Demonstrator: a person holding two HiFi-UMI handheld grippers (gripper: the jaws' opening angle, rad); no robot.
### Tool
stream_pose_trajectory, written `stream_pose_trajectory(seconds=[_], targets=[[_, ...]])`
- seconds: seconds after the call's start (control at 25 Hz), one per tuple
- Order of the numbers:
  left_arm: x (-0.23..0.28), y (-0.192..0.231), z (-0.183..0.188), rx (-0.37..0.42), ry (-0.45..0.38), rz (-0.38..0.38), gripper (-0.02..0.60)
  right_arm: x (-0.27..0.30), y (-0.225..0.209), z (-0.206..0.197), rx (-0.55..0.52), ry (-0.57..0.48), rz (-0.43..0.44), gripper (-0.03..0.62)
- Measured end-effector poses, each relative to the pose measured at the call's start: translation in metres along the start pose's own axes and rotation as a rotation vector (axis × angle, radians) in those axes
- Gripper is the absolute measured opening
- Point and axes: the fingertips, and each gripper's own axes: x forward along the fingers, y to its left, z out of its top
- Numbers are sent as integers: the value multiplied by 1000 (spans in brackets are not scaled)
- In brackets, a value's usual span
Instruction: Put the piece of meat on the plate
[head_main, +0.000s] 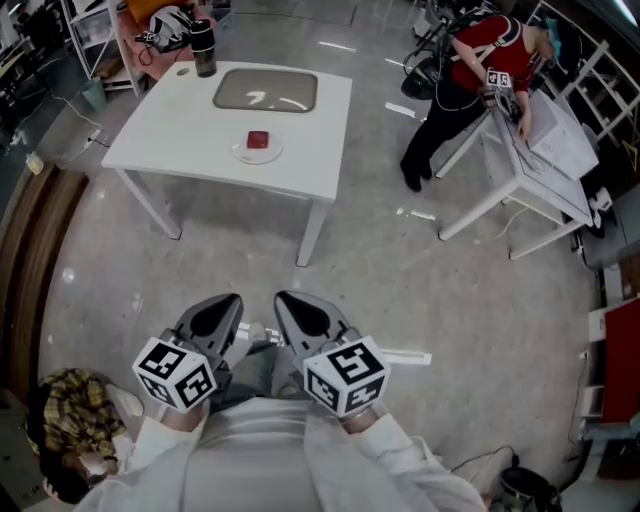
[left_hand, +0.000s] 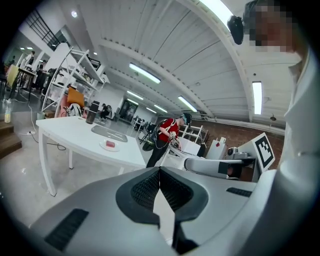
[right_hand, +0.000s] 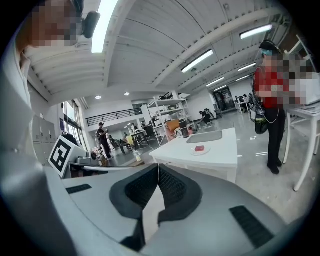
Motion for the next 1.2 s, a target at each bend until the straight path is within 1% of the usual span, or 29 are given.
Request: stream_pose_trajectory(seconds=[0.24, 0.44, 0.56, 0.68, 0.92, 1.08, 1.2], targets=[[36, 39, 40, 56, 33, -68, 9, 63, -29, 38, 16, -32, -56, 15], [58, 72, 69, 78, 58, -107, 9, 105, -39, 63, 30, -48, -72, 15], [66, 88, 79, 79, 63, -123, 9, 127, -44, 70, 39, -49, -82, 15], [71, 103, 78, 60, 65, -122, 9, 140, -46, 71, 49, -54, -88, 15], [79, 127, 74, 13, 79, -100, 9, 151, -60, 64, 65, -33, -113, 15], [87, 142, 80, 5, 57, -71, 9, 159, -73, 66, 62, -38, -116, 15], [100, 154, 89, 5, 48, -55, 9, 171, -87, 75, 58, -41, -113, 15]])
